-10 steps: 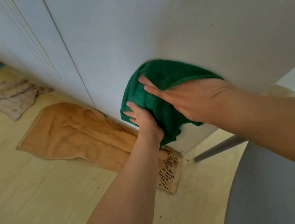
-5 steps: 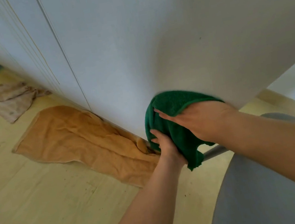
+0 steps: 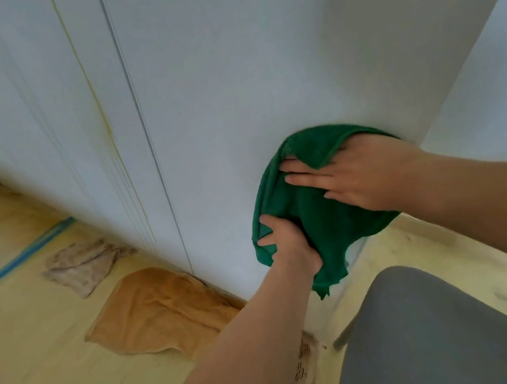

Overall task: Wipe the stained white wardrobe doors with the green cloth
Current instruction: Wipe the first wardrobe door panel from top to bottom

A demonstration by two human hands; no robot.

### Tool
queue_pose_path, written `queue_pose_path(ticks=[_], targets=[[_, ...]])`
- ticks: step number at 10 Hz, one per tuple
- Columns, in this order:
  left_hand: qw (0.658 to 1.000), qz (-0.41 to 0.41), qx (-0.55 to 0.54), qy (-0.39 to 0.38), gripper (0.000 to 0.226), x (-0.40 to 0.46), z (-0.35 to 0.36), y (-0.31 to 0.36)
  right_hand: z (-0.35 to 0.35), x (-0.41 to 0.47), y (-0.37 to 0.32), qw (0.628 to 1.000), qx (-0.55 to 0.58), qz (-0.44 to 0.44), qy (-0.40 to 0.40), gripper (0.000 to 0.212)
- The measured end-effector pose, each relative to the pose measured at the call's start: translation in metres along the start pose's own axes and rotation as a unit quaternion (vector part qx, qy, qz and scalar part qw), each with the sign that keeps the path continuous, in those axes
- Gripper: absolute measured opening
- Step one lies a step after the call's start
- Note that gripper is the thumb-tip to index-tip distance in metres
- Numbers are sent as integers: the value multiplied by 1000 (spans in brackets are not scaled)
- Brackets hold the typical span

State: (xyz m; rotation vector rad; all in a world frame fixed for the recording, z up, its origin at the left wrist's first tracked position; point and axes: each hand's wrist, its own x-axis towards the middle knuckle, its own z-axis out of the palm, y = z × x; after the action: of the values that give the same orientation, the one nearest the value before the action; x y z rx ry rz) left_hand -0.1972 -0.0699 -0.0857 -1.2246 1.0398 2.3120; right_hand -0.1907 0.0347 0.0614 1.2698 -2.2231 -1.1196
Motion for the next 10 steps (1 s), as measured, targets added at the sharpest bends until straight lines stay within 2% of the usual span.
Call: queue_pose_path(ticks=[1,2,3,5,6,7,8,9,10], targets=[[996,78,28,-18,105,-43,21,39,-36,6,51,998,-3,33,51,61],[982,180,61,-18,84,-94,40,81,-73,4,88,993,-23,96,63,61],[941,311,134,29,70,-124,48,119,-93,10,95,985,-39,142,89,61],[901,372,211,64,70,-107,46,140,-70,26,70,953,-135,241,121,62],[859,415,287,92,76,-85,42,146,-54,43,49,938,-183,267,120,63],[897,393,181,90,72,-59,31,157,-41,56,31,943,-175,261,108,63],[895,395,188,88,69,-27,2,168,-24,70,14,954,-150,230,117,62],[914,377,141,63,70,1,-17,175,-3,80,-9,967,-111,201,113,62],[908,386,142,80,68,20,-29,172,12,94,-27,973,-67,192,112,62]])
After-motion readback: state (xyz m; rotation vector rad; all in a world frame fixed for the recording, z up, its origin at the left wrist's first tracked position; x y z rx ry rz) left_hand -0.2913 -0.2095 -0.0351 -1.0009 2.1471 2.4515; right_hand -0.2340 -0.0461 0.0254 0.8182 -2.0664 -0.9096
